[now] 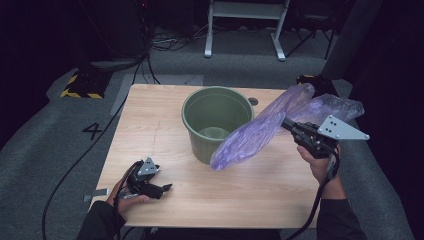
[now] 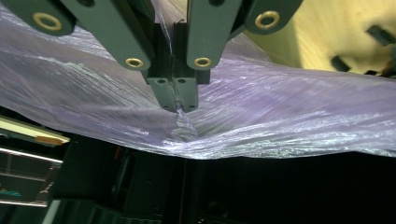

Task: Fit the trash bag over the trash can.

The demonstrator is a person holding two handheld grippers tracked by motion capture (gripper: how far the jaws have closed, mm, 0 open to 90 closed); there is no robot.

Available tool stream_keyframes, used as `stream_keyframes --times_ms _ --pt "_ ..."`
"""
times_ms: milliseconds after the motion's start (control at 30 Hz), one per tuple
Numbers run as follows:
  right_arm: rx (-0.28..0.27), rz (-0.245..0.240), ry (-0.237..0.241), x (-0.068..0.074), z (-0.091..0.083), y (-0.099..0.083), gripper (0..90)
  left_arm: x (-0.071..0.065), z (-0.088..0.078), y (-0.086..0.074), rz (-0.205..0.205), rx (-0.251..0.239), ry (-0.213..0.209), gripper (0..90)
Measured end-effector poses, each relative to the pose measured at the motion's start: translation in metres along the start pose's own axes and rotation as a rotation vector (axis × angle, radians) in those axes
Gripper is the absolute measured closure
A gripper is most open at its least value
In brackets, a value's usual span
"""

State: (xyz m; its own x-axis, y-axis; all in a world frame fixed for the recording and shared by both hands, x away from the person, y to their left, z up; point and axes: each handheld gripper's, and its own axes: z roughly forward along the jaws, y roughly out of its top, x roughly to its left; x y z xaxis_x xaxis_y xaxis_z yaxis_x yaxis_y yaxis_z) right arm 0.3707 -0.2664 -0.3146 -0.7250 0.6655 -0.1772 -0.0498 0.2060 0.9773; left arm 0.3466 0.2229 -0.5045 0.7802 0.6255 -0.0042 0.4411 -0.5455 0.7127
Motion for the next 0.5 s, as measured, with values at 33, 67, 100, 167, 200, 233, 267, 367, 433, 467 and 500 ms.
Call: stream_keyframes --times_ms 33,67,100,167,200,233,267,367,433,467,500 --pt "0.000 0.004 -0.003 -0.002 0.002 0.000 90.0 0.000 0.000 0.000 0.000 0.000 -0.001 13.8" --pt "-0.002 0.012 -0.002 -0.003 0.004 0.001 90.0 0.000 0.000 0.000 0.001 0.001 -0.001 13.8" --pt "0.000 0.012 -0.006 -0.005 0.006 0.001 90.0 0.000 0.000 0.000 0.003 0.000 -0.003 13.8" --pt "0.004 0.017 -0.018 -0.008 0.009 0.003 90.0 0.001 0.000 0.001 0.008 0.005 -0.006 13.5" --pt "0.001 0.024 -0.016 -0.009 0.011 0.004 90.0 0.002 0.001 0.001 0.007 0.006 -0.007 13.0" --pt "0.002 0.028 -0.021 -0.011 0.013 0.005 90.0 0.002 0.001 0.001 0.006 0.005 -0.008 12.2" --pt "0.006 0.026 -0.029 -0.012 0.015 0.006 90.0 0.004 0.002 0.002 0.007 0.010 -0.007 10.9" --pt "0.016 0.026 -0.043 -0.014 0.023 0.008 90.0 0.006 0.002 0.002 0.012 0.013 -0.010 8.9" --pt "0.025 0.030 -0.051 -0.015 0.029 0.009 90.0 0.008 0.002 0.003 0.011 0.019 -0.007 8.6" --pt "0.037 0.024 -0.062 -0.015 0.033 0.009 90.0 0.008 0.002 0.003 0.011 0.024 -0.006 8.6" --pt "0.051 0.016 -0.076 -0.015 0.037 0.009 90.0 0.008 0.002 0.003 0.010 0.028 -0.008 8.9"
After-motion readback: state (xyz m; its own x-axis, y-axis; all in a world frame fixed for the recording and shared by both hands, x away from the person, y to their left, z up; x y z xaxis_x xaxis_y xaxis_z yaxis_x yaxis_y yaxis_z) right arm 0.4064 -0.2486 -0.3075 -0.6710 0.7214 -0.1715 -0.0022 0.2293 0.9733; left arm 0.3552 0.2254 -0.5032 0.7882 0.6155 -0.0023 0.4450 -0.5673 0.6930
